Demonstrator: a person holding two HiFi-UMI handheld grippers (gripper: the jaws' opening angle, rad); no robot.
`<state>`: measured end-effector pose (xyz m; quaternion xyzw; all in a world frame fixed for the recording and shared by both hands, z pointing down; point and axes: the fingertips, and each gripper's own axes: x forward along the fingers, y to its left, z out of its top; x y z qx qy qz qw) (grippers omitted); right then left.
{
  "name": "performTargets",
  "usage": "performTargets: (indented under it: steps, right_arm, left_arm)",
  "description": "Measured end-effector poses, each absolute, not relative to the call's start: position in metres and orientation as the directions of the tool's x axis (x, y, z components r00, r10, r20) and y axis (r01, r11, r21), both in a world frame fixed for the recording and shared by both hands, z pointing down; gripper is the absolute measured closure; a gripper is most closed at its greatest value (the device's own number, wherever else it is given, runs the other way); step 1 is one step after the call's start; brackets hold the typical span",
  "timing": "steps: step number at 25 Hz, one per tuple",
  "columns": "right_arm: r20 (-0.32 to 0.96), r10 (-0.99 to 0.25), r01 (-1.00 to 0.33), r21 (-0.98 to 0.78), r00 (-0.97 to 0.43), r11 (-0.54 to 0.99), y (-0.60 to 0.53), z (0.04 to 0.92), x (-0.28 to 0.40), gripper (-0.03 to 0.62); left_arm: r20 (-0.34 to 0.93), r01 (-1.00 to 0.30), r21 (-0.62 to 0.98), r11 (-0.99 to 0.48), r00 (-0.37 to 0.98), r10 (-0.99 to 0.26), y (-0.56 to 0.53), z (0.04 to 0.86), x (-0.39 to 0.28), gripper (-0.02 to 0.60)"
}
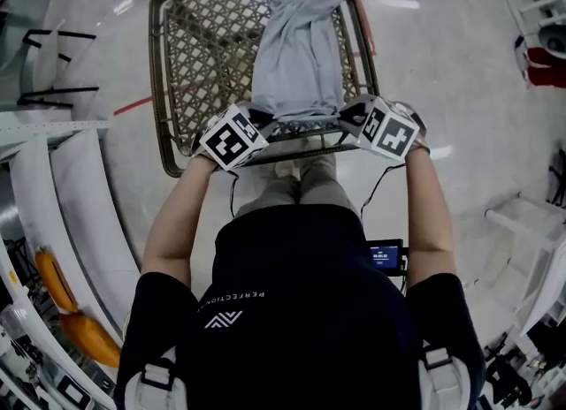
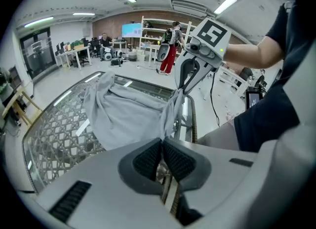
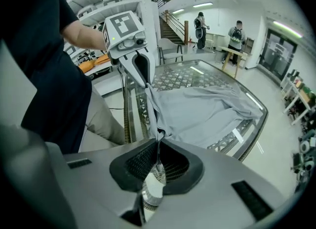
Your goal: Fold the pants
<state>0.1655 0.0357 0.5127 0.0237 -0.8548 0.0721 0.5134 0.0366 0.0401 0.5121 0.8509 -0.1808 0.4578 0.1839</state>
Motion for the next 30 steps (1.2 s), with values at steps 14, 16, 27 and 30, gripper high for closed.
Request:
performTargets:
  steps: [14,16,27,30]
  right_arm:
    - [0.866,-0.040,-0.100,-0.012,-0.499,0.995,-0.062,0.487,0.156,0.546]
    - [0.866,-0.037,-0.092,-0.011,-0.499,0.996,-0.073,0.488,0.156,0.546]
    - [0.864,-0.036,-0.064,0.004,-0.502,0.998,-0.143,0.481,0.151,0.546]
    - [0.863,-0.028,-0.052,0.003,-0.505,0.999,-0.167,0.488,0.144,0.546]
  left_arm:
    - [0.849,-0.630,0.111,-0.769,0.462,-0.256,-0.058,0.486,0.027,0.557]
    - [0.853,-0.634,0.109,-0.765,0.456,-0.256,-0.068,0.486,0.027,0.557]
    - [0.850,-0.693,0.085,-0.716,0.425,-0.311,-0.137,0.477,0.018,0.557]
    - [0.857,-0.700,0.085,-0.709,0.414,-0.306,-0.157,0.486,0.015,0.557]
